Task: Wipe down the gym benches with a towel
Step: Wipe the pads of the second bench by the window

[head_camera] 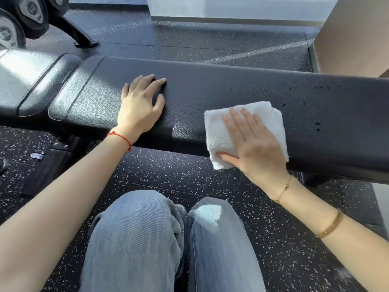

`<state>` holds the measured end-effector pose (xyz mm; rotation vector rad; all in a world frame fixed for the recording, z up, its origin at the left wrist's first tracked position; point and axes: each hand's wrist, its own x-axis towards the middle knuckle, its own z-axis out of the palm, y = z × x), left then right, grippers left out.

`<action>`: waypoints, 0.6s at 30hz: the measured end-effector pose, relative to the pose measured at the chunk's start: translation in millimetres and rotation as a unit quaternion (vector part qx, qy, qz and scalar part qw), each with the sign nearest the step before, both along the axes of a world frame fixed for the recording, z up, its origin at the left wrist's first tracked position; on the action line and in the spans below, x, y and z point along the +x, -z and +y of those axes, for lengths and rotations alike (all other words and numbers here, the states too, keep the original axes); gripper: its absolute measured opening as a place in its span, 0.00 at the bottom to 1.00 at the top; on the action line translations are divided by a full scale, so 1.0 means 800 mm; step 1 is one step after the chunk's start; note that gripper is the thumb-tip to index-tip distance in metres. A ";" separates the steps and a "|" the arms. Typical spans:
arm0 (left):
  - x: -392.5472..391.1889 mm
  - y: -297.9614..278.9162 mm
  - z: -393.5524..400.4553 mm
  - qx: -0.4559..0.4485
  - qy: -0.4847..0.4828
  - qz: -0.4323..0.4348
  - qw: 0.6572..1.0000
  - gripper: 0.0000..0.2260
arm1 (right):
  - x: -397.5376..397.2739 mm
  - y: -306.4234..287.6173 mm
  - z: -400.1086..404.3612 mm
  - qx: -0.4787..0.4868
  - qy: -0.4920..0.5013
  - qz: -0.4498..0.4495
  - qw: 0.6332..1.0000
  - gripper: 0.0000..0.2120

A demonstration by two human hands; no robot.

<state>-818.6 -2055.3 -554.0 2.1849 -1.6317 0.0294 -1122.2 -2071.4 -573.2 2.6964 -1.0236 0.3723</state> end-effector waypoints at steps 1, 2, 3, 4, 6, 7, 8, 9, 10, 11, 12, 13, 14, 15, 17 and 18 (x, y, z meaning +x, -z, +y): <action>0.000 0.000 0.000 0.001 0.000 -0.002 1.000 0.20 | 0.017 -0.004 0.000 0.013 -0.001 0.000 1.000 0.42; -0.001 -0.001 0.001 0.001 0.000 -0.003 1.000 0.20 | 0.038 -0.007 0.000 0.027 -0.003 -0.002 1.000 0.43; -0.001 -0.001 0.001 0.002 0.000 -0.004 1.000 0.20 | 0.059 -0.008 0.002 0.040 -0.005 -0.004 0.999 0.43; -0.001 -0.002 0.001 0.003 0.000 -0.003 1.000 0.20 | 0.077 -0.008 0.005 0.045 -0.003 -0.004 0.999 0.43; -0.002 -0.004 0.003 0.004 0.000 0.003 1.000 0.20 | 0.091 -0.002 0.013 0.038 0.007 0.001 0.999 0.43; -0.002 -0.005 0.003 0.003 0.000 0.005 1.000 0.20 | 0.085 0.002 0.014 0.032 0.009 0.001 0.999 0.43; -0.002 -0.006 0.004 0.002 0.000 0.007 1.000 0.20 | 0.074 0.005 0.015 0.024 0.007 -0.001 1.000 0.43; -0.001 -0.007 0.004 0.002 0.001 0.008 1.000 0.20 | 0.060 0.007 0.015 0.016 0.004 -0.002 1.000 0.43; -0.001 -0.006 0.004 0.002 0.003 0.008 1.000 0.20 | 0.044 0.009 0.013 0.005 0.005 -0.003 1.000 0.42; 0.000 -0.006 0.004 0.002 0.004 0.008 1.000 0.20 | 0.030 0.010 0.010 -0.004 0.011 -0.006 1.000 0.42; 0.001 -0.005 0.003 0.001 0.003 0.009 1.000 0.20 | 0.018 0.009 0.006 -0.011 0.018 -0.008 1.000 0.41; 0.001 -0.004 0.003 0.000 0.003 0.008 1.000 0.20 | 0.009 0.008 0.003 -0.015 0.024 -0.008 1.000 0.41; 0.001 -0.003 0.002 -0.001 0.002 0.006 1.000 0.20 | 0.006 0.007 0.000 -0.014 0.031 -0.007 0.999 0.42; 0.000 -0.003 0.001 -0.002 0.001 0.003 1.000 0.20 | 0.008 0.005 -0.003 -0.005 0.038 -0.006 0.999 0.43; -0.001 -0.003 0.001 -0.002 -0.001 0.001 1.000 0.20 | 0.033 0.000 -0.002 0.021 0.046 -0.011 0.999 0.44; -0.002 -0.003 0.001 -0.002 -0.001 0.002 1.000 0.20 | 0.053 -0.002 0.000 0.031 0.039 -0.008 0.999 0.44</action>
